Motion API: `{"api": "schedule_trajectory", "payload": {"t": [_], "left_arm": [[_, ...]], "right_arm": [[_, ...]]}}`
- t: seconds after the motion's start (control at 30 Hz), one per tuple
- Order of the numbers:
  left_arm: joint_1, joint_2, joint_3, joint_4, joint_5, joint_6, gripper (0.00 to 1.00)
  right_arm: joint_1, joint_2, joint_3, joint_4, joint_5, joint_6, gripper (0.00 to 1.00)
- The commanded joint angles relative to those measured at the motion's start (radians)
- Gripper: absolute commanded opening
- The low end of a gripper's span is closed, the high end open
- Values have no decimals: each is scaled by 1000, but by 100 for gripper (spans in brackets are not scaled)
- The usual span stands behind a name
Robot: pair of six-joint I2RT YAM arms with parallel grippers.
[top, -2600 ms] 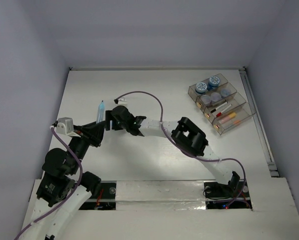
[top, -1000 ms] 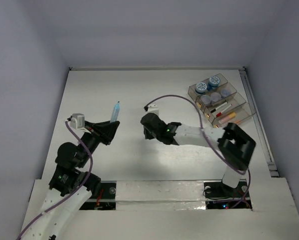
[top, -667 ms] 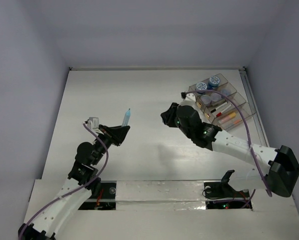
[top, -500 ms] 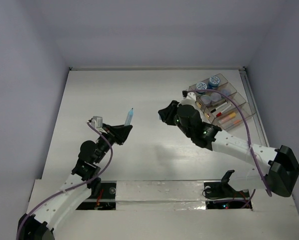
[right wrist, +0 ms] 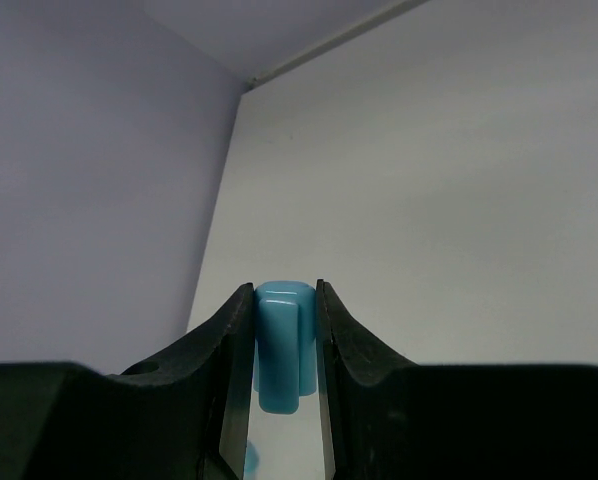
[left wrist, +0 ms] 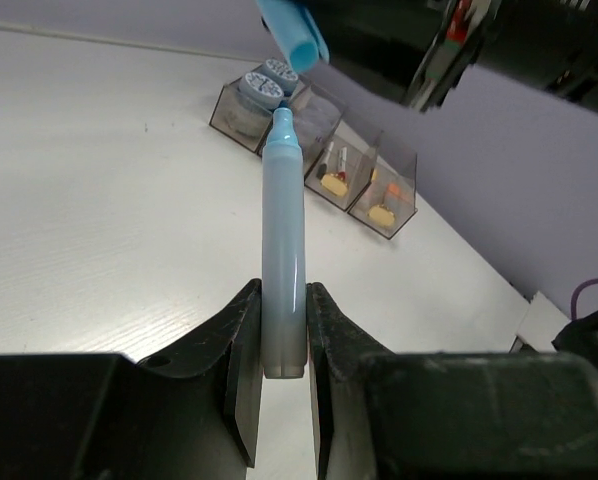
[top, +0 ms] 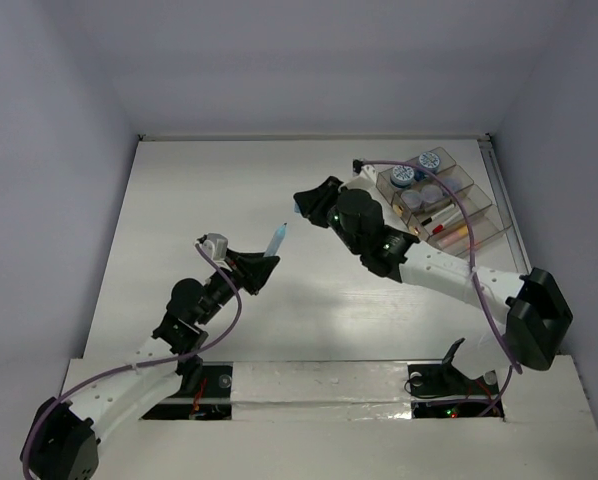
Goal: Sort the stationery into containers
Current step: Close the pen cap on the pen.
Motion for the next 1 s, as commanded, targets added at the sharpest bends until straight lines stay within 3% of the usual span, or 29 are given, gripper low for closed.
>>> {"api": "schedule_trajectory", "payload": {"t": [0.0, 0.47, 0.97], "left_arm": [[-22, 11, 35, 75, -1, 45, 0], [-32, 16, 38, 49, -98, 48, 0], [-32, 25, 41, 59, -98, 48, 0]], "right_arm": [[1, 33, 81, 89, -6, 18, 0], [19, 70, 52, 118, -32, 35, 0], [48, 125, 74, 115, -44, 36, 0]]}}
